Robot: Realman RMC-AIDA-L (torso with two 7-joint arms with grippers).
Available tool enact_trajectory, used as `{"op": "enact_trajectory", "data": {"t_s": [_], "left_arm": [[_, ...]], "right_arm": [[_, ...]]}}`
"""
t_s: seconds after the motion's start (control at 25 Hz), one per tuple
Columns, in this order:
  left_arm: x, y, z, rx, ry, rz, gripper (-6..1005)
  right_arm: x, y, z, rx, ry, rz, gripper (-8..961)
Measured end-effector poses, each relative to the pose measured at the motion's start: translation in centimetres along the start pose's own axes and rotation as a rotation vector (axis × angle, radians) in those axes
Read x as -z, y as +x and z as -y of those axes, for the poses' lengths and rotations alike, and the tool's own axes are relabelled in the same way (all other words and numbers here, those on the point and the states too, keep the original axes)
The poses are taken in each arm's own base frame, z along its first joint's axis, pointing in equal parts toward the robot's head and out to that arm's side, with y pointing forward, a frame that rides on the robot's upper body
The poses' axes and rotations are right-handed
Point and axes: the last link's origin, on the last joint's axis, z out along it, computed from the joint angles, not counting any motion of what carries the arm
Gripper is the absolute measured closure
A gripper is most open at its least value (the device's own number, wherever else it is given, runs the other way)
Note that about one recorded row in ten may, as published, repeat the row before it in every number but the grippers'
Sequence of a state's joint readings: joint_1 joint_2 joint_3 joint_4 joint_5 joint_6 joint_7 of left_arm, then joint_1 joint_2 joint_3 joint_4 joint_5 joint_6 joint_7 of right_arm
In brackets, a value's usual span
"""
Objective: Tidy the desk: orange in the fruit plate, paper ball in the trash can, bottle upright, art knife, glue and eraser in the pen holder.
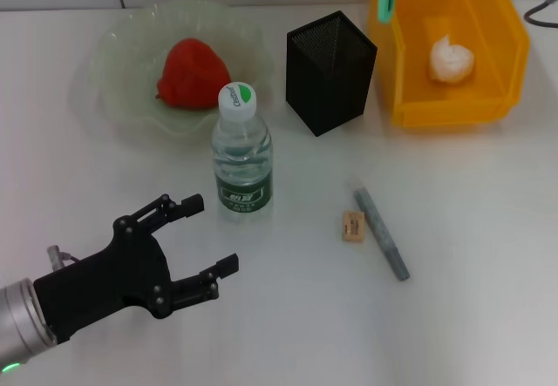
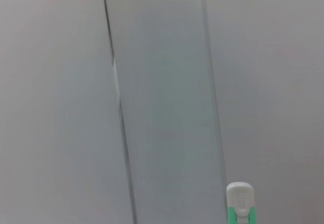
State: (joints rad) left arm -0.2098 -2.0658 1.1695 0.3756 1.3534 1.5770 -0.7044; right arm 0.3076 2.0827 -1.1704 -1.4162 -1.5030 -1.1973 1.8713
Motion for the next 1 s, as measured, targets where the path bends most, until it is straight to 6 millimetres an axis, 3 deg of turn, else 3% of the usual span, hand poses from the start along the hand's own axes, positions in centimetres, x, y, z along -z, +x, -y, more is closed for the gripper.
{"op": "enact_trajectory", "data": {"t_s": [0.08,0.12,0.16,0.32,1.0], "left_arm": [[0.0,0.0,0.0,0.0,-0.004,0.002,138],[-0.2,-0.1,-0.1,0.0,-0.01,0.006,138],[-0.2,-0.1,-0.1,0.0,-0.01,0.006,138],[-0.2,-0.2,-0.2,0.001,-0.015,0.012,138],[-0.4,-0.4,-0.7,0.004,-0.048,0.03,138]], "right_arm": [[0.3,1.9,1.8,-0.041,0.011,0.089,753],[0.4,4.0,3.6,-0.098,0.038,0.14,750],[0.4,4.0,3.6,-0.098,0.038,0.14,748],[-1.4,7.8,5.9,-0.183,0.073,0.13,738],[-6.8,10.3,5.5,-0.02,0.138,-0.045,697]]}}
